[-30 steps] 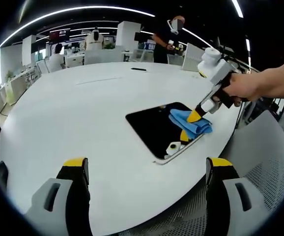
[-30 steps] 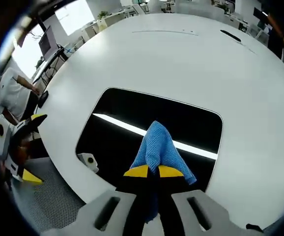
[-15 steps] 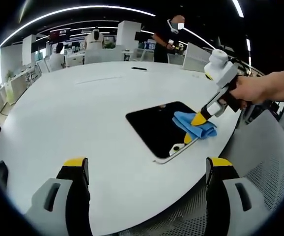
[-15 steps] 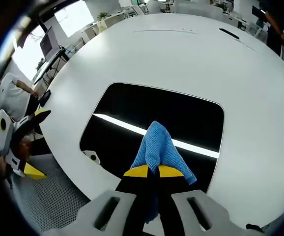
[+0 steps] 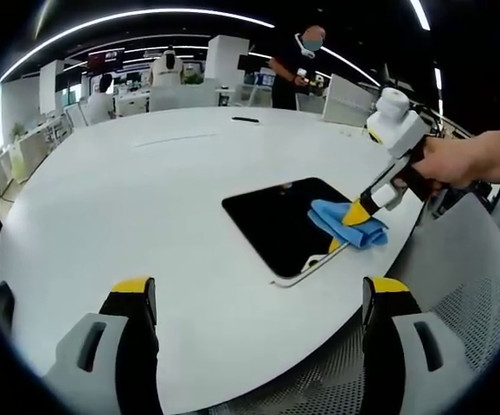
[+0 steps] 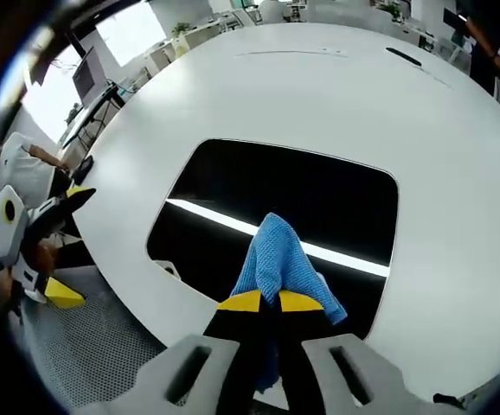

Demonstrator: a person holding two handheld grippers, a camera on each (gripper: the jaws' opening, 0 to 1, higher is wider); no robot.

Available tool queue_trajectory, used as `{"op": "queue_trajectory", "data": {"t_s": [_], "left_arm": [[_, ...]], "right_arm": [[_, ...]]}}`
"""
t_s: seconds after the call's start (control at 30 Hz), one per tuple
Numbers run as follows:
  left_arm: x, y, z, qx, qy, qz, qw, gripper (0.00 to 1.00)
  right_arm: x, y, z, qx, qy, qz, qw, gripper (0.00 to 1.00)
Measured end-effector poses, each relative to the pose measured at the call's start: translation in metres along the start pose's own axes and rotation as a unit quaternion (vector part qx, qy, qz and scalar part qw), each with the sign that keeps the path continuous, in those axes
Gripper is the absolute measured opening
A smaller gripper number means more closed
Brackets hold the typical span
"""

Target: Wipe the mirror surface with the cleaning cloth until all visible marks leave the cleaned area.

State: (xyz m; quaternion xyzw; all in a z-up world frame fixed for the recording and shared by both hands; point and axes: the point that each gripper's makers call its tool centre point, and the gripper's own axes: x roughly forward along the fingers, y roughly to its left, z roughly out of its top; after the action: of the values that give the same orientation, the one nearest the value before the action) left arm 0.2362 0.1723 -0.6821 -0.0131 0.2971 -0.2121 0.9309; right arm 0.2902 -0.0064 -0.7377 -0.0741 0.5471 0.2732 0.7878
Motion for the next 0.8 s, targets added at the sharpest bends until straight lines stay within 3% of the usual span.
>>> {"op": "queue_trajectory", "data": {"t_s": [0.8], "left_arm": [[0.001, 0.005, 0.001, -0.001, -0.006, 0.008, 1.0, 0.99]], "right_arm": [[-0.004, 0.008, -0.014, 0.001, 0.012, 0.012, 0.9999, 0.0]]}}
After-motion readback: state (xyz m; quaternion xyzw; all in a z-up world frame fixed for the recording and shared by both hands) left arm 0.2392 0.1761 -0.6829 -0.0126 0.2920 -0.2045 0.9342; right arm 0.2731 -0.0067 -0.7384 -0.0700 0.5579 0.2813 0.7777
